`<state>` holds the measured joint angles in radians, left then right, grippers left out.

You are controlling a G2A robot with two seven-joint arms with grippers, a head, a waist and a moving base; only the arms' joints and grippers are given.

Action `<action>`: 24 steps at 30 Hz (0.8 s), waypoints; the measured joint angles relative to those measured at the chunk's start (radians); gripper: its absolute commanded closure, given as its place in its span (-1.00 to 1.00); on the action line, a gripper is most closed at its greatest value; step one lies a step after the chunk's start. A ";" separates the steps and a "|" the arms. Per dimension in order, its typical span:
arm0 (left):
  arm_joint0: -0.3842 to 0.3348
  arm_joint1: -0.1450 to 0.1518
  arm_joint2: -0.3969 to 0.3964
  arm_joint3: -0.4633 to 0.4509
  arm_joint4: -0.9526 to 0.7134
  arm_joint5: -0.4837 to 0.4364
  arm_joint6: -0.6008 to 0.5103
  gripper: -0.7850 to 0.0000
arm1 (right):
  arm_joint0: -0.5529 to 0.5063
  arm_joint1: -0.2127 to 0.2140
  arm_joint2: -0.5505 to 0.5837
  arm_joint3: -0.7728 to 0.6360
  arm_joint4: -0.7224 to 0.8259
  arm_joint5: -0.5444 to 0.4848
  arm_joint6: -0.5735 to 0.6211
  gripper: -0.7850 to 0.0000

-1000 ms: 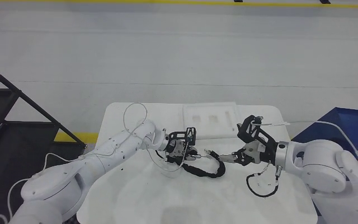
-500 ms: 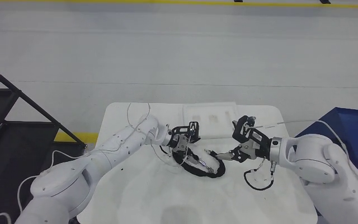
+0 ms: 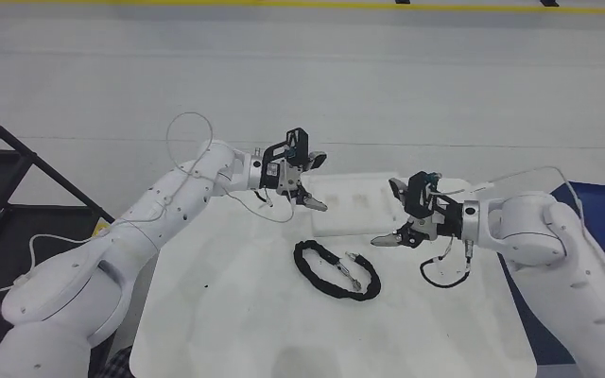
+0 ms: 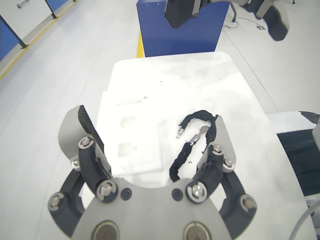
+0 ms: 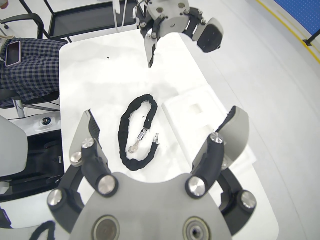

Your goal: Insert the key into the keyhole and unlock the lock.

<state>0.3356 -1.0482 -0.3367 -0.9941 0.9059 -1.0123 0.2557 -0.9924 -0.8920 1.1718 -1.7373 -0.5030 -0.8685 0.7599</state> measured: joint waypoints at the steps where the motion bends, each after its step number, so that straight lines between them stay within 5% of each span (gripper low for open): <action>1: -0.012 0.006 0.001 0.001 -0.007 0.000 0.000 -1.00 | 0.027 -0.002 -0.009 0.024 0.018 -0.016 0.002 -1.00; 12: -0.131 0.076 0.065 0.000 -0.163 0.000 -0.088 -1.00 | 0.298 -0.021 -0.096 0.216 0.114 -0.091 0.077 -1.00; 24: -0.165 0.154 0.110 -0.063 -0.369 0.000 -0.155 -1.00 | 0.388 -0.030 -0.135 0.322 0.149 -0.124 0.040 -1.00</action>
<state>0.1704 -0.8944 -0.2264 -1.0574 0.5365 -1.0123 0.1010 -0.6047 -0.9217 1.0372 -1.4151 -0.3544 -0.9926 0.7999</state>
